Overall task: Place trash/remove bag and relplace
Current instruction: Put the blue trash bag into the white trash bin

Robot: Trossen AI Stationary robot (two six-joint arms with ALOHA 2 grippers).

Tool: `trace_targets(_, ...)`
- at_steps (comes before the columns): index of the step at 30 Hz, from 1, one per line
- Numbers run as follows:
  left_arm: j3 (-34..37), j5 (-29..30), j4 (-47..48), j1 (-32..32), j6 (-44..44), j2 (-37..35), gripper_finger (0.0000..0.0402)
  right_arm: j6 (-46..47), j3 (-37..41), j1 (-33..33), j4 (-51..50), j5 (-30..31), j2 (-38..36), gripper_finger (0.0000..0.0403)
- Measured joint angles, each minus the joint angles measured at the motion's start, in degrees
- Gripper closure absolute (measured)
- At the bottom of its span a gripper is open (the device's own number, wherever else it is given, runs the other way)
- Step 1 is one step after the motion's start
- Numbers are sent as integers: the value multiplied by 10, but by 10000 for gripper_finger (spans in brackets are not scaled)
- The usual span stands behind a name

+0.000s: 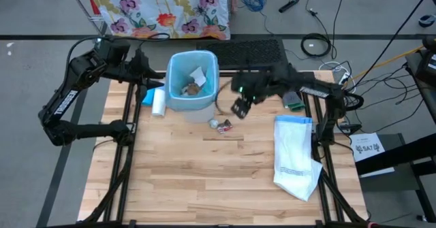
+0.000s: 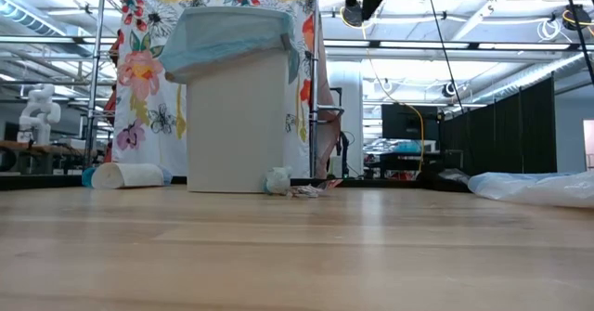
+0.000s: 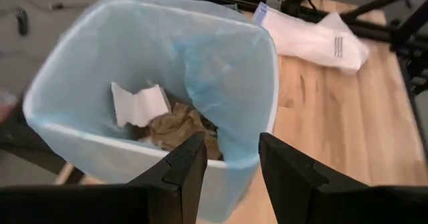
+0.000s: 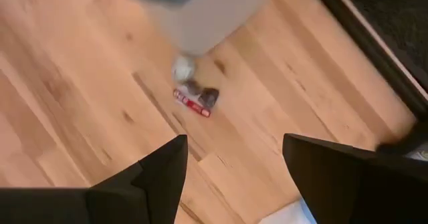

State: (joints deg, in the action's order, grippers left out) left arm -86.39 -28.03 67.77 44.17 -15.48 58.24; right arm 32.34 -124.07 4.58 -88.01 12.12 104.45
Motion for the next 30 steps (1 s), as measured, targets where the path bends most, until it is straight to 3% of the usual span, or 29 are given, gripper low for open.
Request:
trace_targets(4,0,0,0,-4,74,0,259,-2,124,-37,32,31,-12,167)
trace_targets(7,0,-1,2,-4,91,0,259,15,251,-56,123,43,-35,167)
trace_targets(12,0,-1,2,-4,79,-2,259,47,454,-68,388,24,-77,167)
trace_targets(15,0,-1,2,-4,72,-2,259,40,530,-69,539,25,-81,167)
trace_targets(22,0,-5,4,-4,77,-2,259,-34,649,-51,831,22,-41,167)
trace_targets(30,0,-24,4,-6,78,-3,259,-117,661,-20,942,-23,31,167)
